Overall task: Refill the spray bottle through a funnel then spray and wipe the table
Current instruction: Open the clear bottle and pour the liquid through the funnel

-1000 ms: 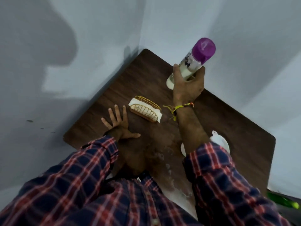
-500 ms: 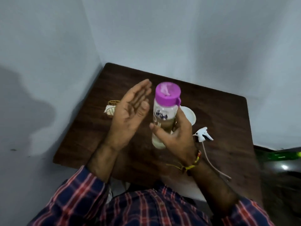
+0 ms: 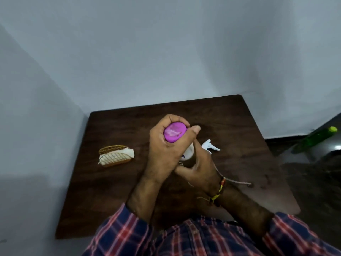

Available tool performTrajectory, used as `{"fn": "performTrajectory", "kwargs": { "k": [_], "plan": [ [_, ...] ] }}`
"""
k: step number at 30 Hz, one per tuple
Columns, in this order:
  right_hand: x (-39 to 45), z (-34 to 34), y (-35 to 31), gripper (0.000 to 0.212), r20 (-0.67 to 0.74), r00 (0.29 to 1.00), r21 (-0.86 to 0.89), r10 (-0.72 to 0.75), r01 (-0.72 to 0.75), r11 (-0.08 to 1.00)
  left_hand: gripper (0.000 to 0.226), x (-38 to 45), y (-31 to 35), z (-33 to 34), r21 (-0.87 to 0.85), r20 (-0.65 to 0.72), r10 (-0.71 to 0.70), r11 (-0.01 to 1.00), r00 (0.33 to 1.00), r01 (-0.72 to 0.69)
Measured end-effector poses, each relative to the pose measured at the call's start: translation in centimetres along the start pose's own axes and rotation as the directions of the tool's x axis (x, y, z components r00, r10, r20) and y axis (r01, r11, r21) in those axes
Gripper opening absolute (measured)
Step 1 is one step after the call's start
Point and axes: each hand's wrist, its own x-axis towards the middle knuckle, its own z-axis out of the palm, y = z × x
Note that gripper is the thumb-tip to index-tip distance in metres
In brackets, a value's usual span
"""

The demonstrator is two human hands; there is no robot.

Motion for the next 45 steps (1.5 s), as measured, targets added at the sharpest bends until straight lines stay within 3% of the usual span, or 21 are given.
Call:
{"fn": "performTrajectory", "kwargs": {
  "k": [2, 6, 10, 12, 15, 19, 20, 22, 24, 26, 28, 29, 30, 32, 33, 37, 40, 41, 43, 45],
  "plan": [
    [0.1, -0.8, 0.3, 0.065, -0.032, 0.999, -0.003, -0.005, 0.004, 1.000, 0.030, 0.0, 0.4, 1.1, 0.019, -0.033, -0.005, 1.000, 0.999, 0.006],
    [0.6, -2.4, 0.8, 0.042, -0.118, 0.993, -0.033, 0.005, -0.009, 0.999, 0.050, -0.8, 1.2, 0.7, -0.025, 0.064, -0.001, 1.000, 0.998, 0.002],
    [1.3, -3.8, 0.7, 0.042, -0.109, 0.994, -0.082, -0.032, 0.023, 0.996, 0.041, -0.6, 1.6, -0.3, -0.029, 0.001, -0.013, 0.999, 1.000, 0.013],
    [1.6, -3.8, 0.6, 0.041, -0.111, 0.993, -0.084, -0.040, 0.031, 0.996, 0.046, 0.2, 1.9, -0.4, -0.042, 0.067, -0.006, 0.999, 0.998, 0.009],
    [1.7, -3.5, 0.5, 0.039, -0.104, 0.993, -0.096, -0.052, 0.042, 0.994, 0.040, 1.2, 2.6, -0.3, 0.076, 0.202, 0.038, 0.996, 0.979, -0.054],
    [1.4, -3.6, 1.0, 0.042, -0.074, 0.996, -0.123, -0.051, 0.042, 0.992, 0.035, 1.6, 2.9, -0.6, 0.233, 0.086, 0.077, 0.968, 0.993, -0.095],
    [1.3, -3.6, 1.0, 0.042, -0.078, 0.996, -0.115, -0.047, 0.038, 0.993, 0.037, 1.6, 3.0, -0.9, 0.221, 0.102, 0.064, 0.972, 0.993, -0.086],
    [1.2, -3.9, 1.2, 0.043, -0.086, 0.996, -0.111, -0.039, 0.029, 0.993, 0.038, 1.4, 3.6, -1.4, 0.161, 0.260, -0.011, 0.986, 0.966, -0.033],
    [1.1, -4.0, 1.4, 0.042, -0.076, 0.996, -0.123, -0.037, 0.027, 0.992, 0.036, 1.3, 3.8, -1.7, 0.241, 0.366, -0.048, 0.969, 0.929, -0.045],
    [0.9, -3.9, 1.8, 0.042, -0.075, 0.997, -0.135, -0.025, 0.015, 0.991, 0.028, 1.5, 3.8, -2.0, 0.390, 0.226, -0.008, 0.917, 0.974, -0.083],
    [0.7, -3.8, 2.0, 0.043, -0.079, 0.997, -0.125, -0.007, -0.003, 0.992, 0.031, 1.7, 3.9, -2.4, 0.386, 0.035, 0.024, 0.922, 0.999, -0.035],
    [0.7, -3.7, 2.0, 0.043, -0.074, 0.997, -0.124, -0.009, 0.000, 0.992, 0.034, 1.8, 4.0, -2.7, 0.364, 0.051, 0.030, 0.930, 0.998, -0.047],
    [0.7, -3.7, 2.1, 0.043, -0.063, 0.998, -0.126, -0.015, 0.007, 0.992, 0.042, 1.9, 4.0, -2.9, 0.362, 0.157, 0.010, 0.930, 0.988, -0.067],
    [0.7, -3.5, 2.1, 0.042, -0.040, 0.999, -0.124, -0.020, 0.015, 0.992, 0.058, 1.9, 3.5, -3.4, 0.347, 0.455, -0.057, 0.931, 0.889, -0.117],
    [0.7, -3.4, 2.3, 0.042, -0.033, 0.999, -0.124, -0.018, 0.014, 0.992, 0.060, 1.9, 3.1, -3.5, 0.356, 0.527, -0.078, 0.924, 0.846, -0.136],
    [0.3, -2.9, 2.5, 0.046, -0.006, 1.000, -0.139, -0.016, 0.015, 0.990, 0.068, 2.1, 2.8, -4.0, 0.462, 0.380, -0.059, 0.877, 0.923, -0.134],
    [0.3, -2.7, 2.5, 0.047, 0.024, 0.999, -0.129, -0.038, 0.040, 0.991, 0.064, 2.2, 2.7, -4.6, 0.401, 0.543, -0.081, 0.899, 0.836, -0.174],
    [0.3, -2.5, 2.5, 0.047, 0.037, 0.998, -0.132, -0.044, 0.048, 0.990, 0.060, 2.1, 2.7, -4.7, 0.418, 0.550, -0.076, 0.887, 0.832, -0.195],
    [0.2, -2.2, 2.3, 0.044, 0.041, 0.998, -0.129, -0.040, 0.045, 0.991, 0.062, 2.1, 2.8, -4.8, 0.489, 0.461, -0.061, 0.850, 0.885, -0.196],
    [0.2, -1.8, 2.2, 0.043, 0.037, 0.999, -0.114, -0.036, 0.040, 0.993, 0.069, 2.4, 2.9, -5.3, 0.465, 0.454, -0.072, 0.869, 0.888, -0.168]
  ]
}}
